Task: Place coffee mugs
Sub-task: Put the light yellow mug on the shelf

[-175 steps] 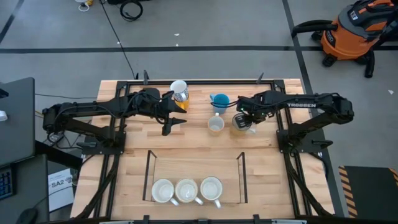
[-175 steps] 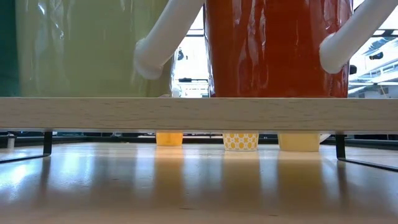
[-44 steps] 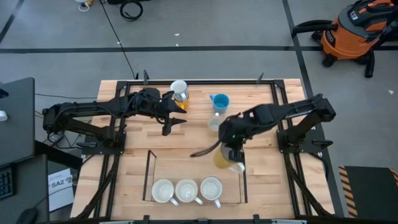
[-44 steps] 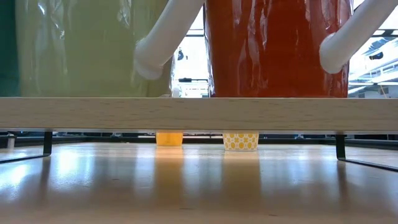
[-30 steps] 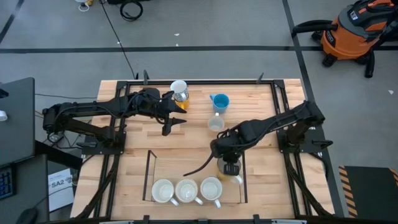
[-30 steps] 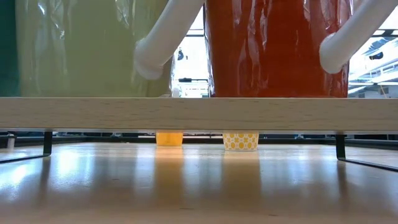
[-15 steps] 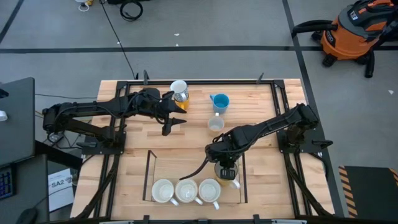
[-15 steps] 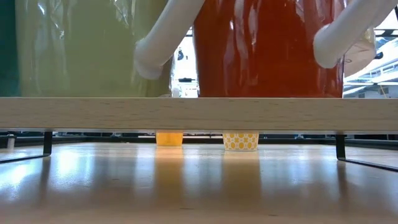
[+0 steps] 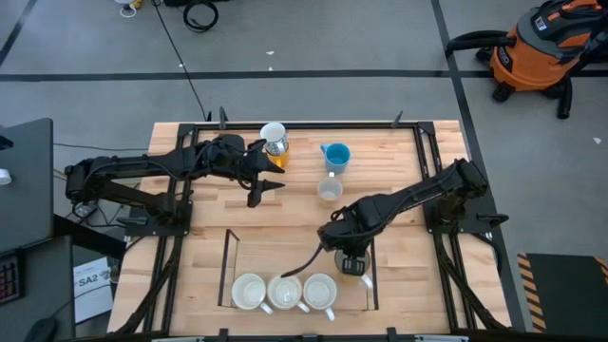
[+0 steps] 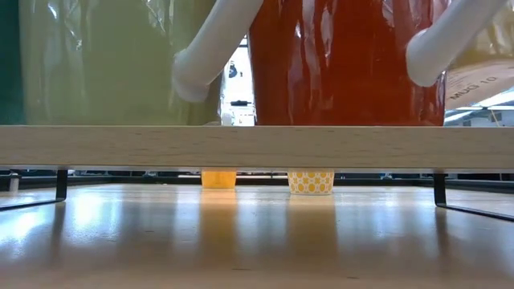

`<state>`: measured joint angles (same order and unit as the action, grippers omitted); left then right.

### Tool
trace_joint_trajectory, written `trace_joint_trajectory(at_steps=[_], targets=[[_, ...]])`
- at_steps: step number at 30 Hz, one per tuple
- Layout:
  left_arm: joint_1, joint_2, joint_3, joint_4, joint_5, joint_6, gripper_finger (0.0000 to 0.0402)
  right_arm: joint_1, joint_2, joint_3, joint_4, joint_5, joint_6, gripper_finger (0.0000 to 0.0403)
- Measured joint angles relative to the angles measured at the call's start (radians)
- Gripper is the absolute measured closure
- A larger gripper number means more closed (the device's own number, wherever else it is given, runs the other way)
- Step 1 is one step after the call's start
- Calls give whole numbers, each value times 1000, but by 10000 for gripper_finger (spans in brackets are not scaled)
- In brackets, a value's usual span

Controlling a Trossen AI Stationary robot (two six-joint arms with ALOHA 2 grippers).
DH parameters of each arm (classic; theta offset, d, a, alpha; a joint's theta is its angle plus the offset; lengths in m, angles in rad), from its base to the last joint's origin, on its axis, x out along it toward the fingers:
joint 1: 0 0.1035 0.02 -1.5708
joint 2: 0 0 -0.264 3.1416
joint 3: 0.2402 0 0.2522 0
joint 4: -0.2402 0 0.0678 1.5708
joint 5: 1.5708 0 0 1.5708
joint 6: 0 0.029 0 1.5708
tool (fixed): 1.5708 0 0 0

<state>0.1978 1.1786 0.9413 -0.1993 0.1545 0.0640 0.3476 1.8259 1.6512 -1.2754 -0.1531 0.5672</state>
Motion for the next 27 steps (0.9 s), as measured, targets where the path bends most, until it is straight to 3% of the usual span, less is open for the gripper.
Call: trace_joint_trajectory(at_steps=[27], targets=[[0, 0, 0, 0, 0, -1, 202, 98, 5, 0, 99, 68, 78, 368]])
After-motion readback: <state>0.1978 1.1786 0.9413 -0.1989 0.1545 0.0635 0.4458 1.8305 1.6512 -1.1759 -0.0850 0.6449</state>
